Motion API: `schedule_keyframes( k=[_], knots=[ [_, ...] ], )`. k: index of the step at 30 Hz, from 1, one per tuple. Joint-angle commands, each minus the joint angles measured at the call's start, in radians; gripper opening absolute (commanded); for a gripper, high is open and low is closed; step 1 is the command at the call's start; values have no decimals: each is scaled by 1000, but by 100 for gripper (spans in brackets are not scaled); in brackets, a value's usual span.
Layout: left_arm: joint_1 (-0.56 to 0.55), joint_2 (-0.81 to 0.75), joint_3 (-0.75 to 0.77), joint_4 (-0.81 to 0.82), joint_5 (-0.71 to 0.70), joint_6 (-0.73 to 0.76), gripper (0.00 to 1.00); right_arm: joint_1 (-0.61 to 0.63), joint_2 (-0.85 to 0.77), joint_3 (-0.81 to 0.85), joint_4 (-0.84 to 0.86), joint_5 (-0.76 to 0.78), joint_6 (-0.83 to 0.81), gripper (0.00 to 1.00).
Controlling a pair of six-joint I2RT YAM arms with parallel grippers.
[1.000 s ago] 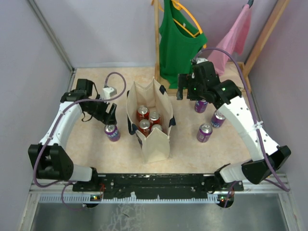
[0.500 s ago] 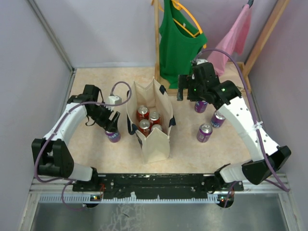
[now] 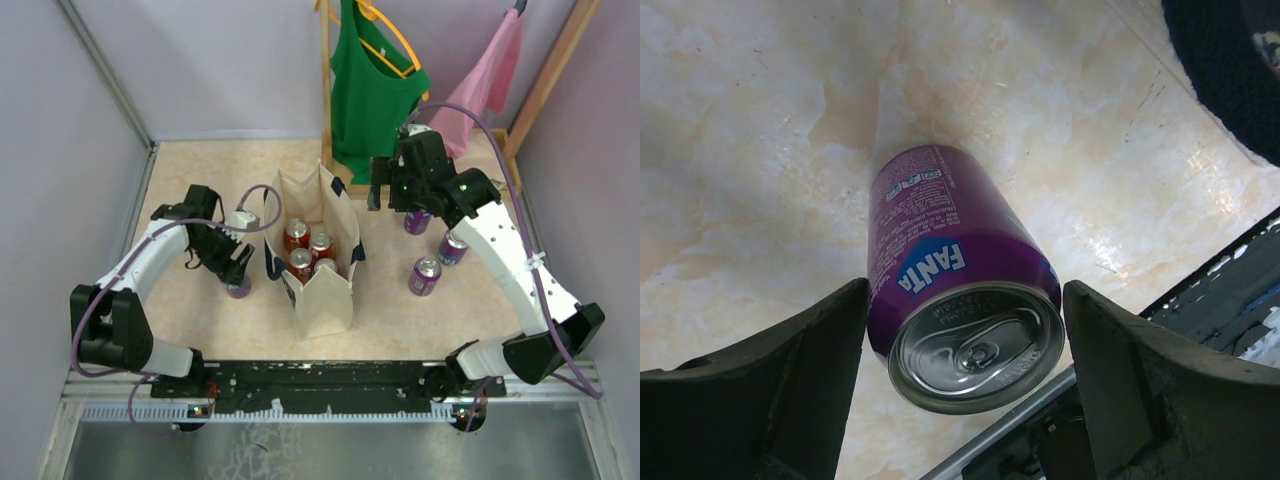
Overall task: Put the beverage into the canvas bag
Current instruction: Pick up the drink from the center of the board, then place the drink in the canvas bag.
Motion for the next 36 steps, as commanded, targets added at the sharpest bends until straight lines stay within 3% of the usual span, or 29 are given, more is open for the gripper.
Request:
schedule_keyframes(
  k=[1, 3, 6, 7, 16, 22, 26, 31, 36],
  knots=[
    [-19, -17, -29, 21, -51, -9, 78, -5, -39, -8, 41, 12, -3, 99],
    [-21, -17, -31, 28, -57, -16, 57, -5, -41, -11, 44, 13, -3, 99],
    [-22, -18, -17, 28, -71, -28, 5, -6, -44, -15, 45, 11, -1, 99],
    [-22, -22, -8, 29, -81, -34, 0, -6, -45, -18, 44, 12, -1, 99],
    [67, -124, 166, 152, -187, -90, 0, -7, -51, -24, 57, 13, -11, 99],
    [110, -18, 510, 246, -134, -198, 0, -5, -52, -27, 68, 10, -29, 99],
    [102, 134, 840, 226, -27, -277, 0, -7, -55, -30, 71, 12, -36, 99],
    [3, 264, 1098, 169, 77, -277, 0, -7, -68, -45, 72, 14, -30, 99],
    [-172, 259, 1097, 159, 87, -234, 0, -6, -94, -66, 71, 23, -11, 99]
  ],
)
